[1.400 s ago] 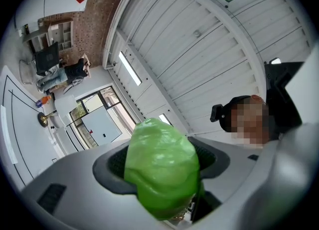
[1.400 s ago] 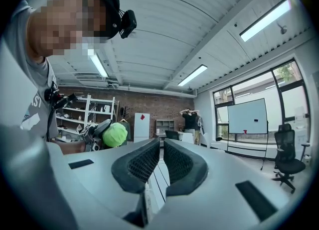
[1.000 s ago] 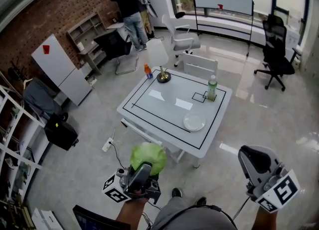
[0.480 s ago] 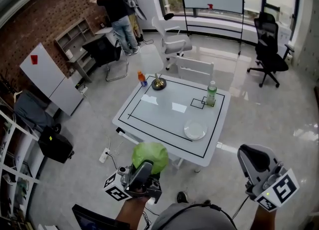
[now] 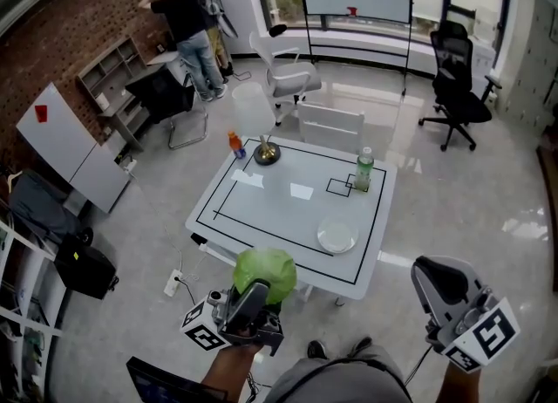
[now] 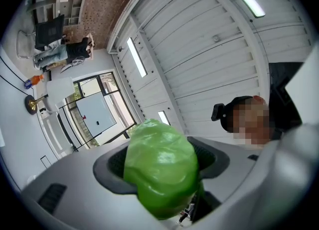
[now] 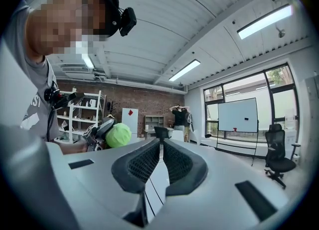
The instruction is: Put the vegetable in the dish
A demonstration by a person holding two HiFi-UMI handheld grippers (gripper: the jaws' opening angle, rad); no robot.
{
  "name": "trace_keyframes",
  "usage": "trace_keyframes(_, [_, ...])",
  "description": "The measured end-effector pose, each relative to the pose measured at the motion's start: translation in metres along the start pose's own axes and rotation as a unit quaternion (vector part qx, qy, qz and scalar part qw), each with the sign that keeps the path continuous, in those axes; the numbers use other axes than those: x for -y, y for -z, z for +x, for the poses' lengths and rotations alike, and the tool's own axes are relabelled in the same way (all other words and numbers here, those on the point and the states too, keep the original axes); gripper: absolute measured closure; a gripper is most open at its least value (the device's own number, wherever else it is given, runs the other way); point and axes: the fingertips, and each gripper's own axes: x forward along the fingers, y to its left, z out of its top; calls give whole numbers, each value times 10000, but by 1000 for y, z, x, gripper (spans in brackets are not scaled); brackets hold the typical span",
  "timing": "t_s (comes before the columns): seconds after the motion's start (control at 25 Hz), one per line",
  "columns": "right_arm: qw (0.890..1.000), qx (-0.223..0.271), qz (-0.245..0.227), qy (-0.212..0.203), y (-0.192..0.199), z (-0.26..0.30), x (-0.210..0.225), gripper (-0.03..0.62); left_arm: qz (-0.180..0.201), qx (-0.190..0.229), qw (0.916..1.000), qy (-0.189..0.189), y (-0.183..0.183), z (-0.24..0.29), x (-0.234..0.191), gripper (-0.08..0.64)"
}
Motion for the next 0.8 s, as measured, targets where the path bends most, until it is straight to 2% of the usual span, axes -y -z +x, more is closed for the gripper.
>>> trace_keyframes(0.32, [9997,-19,17,-261,1,7,34,583,-90,54,9999,-136,18,24,-13,242])
trace_keyframes(0.44, [9992,17,21,-406,0,6,53,583,15,72,9997,-212,26,38,-16,242])
trace_keyframes(0.8, [9965,-27,14,-834,12,8,104,583,-100,483,9980,-398,56,70,-42,247])
